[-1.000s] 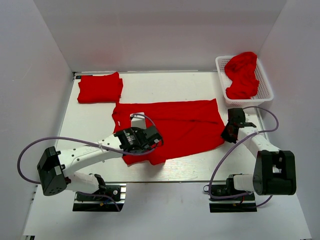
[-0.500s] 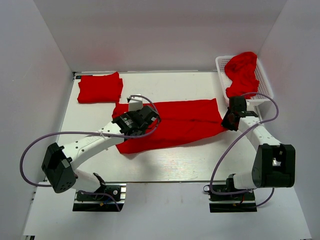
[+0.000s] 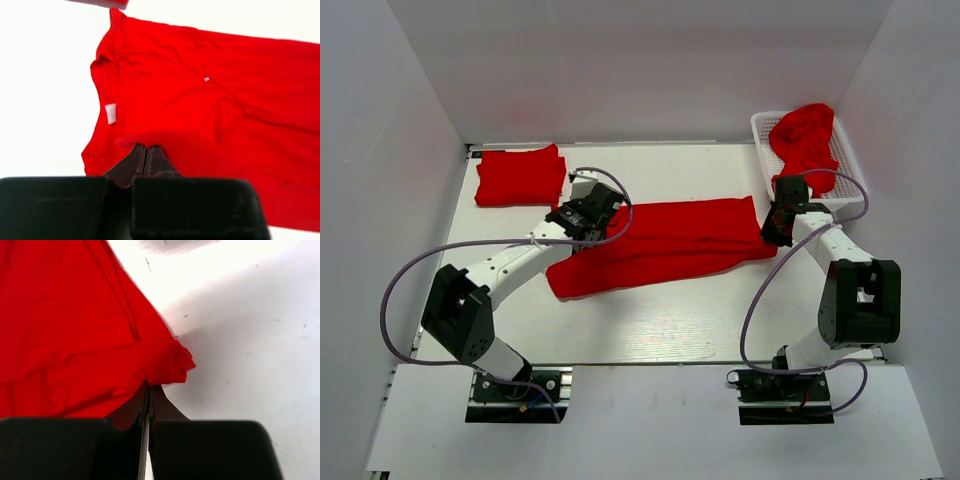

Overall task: Fold and stack the t-shirts
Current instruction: Fold the other side of the tshirt into a rectangle, then rotate the tshirt 100 degrees, then grab the bottom of the folded rectangular tshirt with both arms, then fold the folded rectangular tshirt in 1/3 of the way

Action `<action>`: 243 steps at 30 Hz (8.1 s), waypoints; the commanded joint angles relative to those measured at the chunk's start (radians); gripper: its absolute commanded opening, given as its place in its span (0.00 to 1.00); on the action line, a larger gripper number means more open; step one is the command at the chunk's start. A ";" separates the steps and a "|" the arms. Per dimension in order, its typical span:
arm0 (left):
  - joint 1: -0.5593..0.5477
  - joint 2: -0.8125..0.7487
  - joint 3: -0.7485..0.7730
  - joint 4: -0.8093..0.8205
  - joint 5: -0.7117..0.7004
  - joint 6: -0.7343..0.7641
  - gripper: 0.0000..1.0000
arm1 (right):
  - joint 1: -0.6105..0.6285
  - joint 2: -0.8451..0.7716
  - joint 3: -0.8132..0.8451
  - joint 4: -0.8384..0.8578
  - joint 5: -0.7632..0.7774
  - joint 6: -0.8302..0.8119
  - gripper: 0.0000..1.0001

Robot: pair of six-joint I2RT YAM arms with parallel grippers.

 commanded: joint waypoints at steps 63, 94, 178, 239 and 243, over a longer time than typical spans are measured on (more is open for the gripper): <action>0.244 0.095 -0.058 0.177 0.620 0.097 1.00 | 0.130 0.378 0.459 0.033 -0.345 -0.268 0.90; 0.226 1.192 1.184 -0.004 0.913 0.203 1.00 | 0.514 0.013 -0.334 0.191 -0.541 0.070 0.90; -0.435 -0.123 -0.485 0.163 0.616 -0.342 0.96 | 0.888 -0.368 -0.429 0.016 -0.155 0.384 0.90; -0.175 0.237 0.199 -0.319 0.407 -0.221 0.00 | 0.707 -0.237 -0.112 -0.071 0.049 0.334 0.00; -0.128 0.273 0.234 -0.297 0.416 -0.170 0.00 | 0.659 -0.147 -0.043 -0.051 0.049 0.265 0.00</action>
